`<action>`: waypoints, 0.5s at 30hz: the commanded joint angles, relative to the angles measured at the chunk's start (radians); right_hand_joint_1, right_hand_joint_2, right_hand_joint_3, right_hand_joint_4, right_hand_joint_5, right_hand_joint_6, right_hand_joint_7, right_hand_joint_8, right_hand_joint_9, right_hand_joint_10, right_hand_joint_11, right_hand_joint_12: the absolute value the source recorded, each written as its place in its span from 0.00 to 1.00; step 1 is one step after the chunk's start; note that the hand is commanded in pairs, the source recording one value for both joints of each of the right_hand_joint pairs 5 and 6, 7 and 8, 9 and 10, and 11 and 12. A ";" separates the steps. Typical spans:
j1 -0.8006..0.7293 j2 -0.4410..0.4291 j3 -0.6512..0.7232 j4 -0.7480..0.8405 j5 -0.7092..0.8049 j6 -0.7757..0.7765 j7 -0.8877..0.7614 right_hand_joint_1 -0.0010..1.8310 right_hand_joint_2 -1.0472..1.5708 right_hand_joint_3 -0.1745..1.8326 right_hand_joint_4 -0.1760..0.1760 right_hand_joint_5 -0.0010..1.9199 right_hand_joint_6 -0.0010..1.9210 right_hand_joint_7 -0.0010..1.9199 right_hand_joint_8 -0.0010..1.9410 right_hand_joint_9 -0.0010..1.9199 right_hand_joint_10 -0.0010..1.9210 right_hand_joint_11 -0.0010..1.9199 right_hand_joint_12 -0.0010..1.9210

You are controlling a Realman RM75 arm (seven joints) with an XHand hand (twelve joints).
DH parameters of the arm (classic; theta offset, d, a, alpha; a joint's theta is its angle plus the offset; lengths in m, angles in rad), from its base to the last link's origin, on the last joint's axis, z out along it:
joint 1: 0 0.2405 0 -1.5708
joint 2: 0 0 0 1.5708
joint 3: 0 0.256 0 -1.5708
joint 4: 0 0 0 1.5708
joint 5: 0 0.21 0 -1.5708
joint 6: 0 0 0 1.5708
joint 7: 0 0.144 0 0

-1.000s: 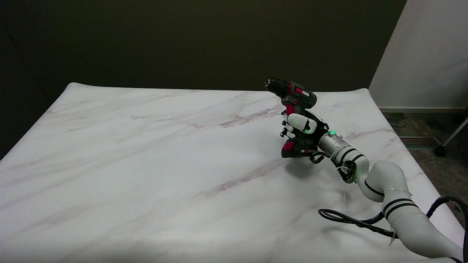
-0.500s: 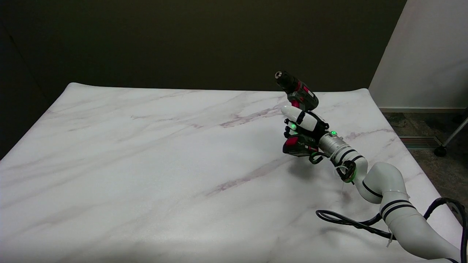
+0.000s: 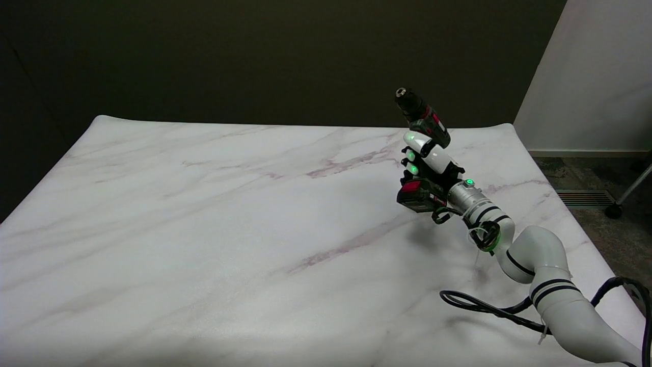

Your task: Pick up the power screwdriver.

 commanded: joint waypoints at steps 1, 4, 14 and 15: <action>-0.009 -0.004 0.030 0.032 0.086 -0.038 0.000 0.31 0.89 0.62 0.54 1.00 1.00 1.00 0.99 1.00 1.00 1.00 1.00; -0.015 -0.004 0.037 0.039 0.111 -0.053 -0.001 0.33 0.95 0.68 0.55 1.00 1.00 1.00 0.99 1.00 1.00 1.00 1.00; -0.018 -0.004 0.079 0.064 0.119 -0.127 -0.001 0.47 0.91 0.78 0.55 1.00 1.00 1.00 0.99 1.00 1.00 1.00 1.00; -0.018 -0.004 0.083 0.067 0.119 -0.132 -0.001 0.48 0.91 0.78 0.56 1.00 1.00 1.00 0.99 1.00 1.00 1.00 1.00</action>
